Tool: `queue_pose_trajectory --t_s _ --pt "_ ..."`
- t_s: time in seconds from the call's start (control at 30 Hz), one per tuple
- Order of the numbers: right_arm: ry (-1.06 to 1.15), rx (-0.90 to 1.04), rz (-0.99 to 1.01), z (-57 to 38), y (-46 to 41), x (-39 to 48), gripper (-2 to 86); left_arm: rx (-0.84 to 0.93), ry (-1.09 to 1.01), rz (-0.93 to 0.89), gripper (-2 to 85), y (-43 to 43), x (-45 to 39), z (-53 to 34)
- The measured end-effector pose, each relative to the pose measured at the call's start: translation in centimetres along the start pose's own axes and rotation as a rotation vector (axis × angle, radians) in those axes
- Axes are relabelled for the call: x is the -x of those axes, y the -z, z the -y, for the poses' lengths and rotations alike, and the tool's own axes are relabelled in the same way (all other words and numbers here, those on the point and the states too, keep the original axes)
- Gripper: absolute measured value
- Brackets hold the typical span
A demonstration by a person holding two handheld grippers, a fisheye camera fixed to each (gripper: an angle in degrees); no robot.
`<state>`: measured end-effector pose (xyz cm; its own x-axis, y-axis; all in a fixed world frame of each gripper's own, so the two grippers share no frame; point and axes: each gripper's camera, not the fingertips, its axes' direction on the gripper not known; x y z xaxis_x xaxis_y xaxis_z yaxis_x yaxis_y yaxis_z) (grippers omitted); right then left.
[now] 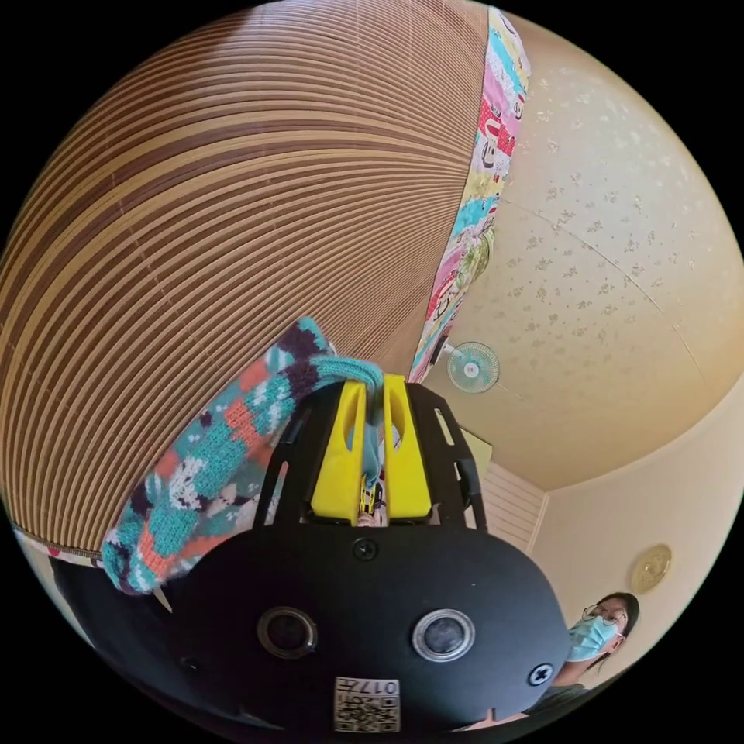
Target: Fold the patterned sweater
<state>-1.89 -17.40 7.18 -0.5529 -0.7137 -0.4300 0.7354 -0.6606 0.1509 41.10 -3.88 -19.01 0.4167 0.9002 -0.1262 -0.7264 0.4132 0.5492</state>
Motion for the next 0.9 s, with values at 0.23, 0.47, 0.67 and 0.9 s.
queue_pose_trajectory --t_s 0.23,0.47,0.67,0.9 --pt "0.323 0.079 -0.247 -0.9 -0.5 6.5 9.0 0.037 -0.317 0.101 8.9 2.9 -1.0 -4.3" --pt "0.562 0.453 -0.517 -10.3 -13.0 8.9 9.8 0.032 -0.194 0.430 19.2 6.3 8.2 -10.7" --pt "0.561 0.660 -0.515 -16.4 -26.0 8.2 12.9 0.156 -0.091 0.219 18.3 2.2 17.0 -13.9" --pt "0.532 0.794 -0.595 -19.2 -39.0 14.6 18.8 0.217 -0.310 0.234 8.2 0.7 15.0 -17.2"
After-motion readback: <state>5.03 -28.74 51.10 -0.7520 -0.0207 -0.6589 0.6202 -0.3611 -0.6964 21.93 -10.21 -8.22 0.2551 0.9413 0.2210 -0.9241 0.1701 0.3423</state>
